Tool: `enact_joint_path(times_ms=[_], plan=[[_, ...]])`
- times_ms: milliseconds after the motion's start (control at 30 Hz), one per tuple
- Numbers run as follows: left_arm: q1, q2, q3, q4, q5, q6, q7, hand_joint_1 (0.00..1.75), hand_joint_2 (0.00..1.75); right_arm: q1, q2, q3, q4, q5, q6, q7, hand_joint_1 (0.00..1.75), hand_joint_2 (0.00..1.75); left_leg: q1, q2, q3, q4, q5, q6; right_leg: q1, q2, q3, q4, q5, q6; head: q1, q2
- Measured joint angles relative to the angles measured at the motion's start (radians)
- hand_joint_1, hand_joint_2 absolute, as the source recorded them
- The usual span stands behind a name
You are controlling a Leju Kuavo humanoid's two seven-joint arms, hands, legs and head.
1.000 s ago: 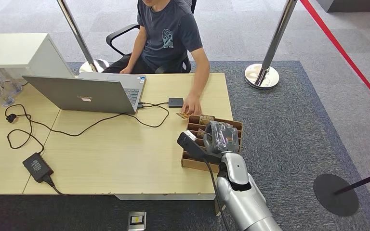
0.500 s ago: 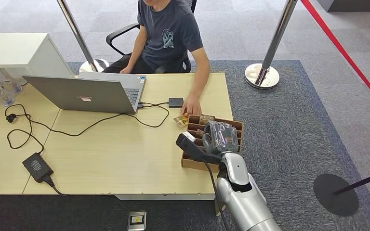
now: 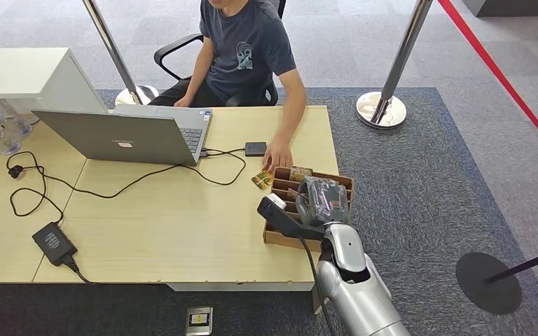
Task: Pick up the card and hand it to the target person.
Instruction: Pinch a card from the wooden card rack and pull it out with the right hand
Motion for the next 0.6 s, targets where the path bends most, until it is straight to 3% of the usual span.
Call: enact_joint_path(times_ms=[600], plan=[[0.0,-0.001,0.0,0.0,0.007,-0.006,-0.002,0.0,0.0,0.016,-0.019,0.022,-0.123,0.03,0.049,-0.034,1.75,1.75,0.0,0.0,-0.001,0.0,0.0,0.0,0.0,0.0,0.0,0.0,0.0,0.0,0.0,0.0]])
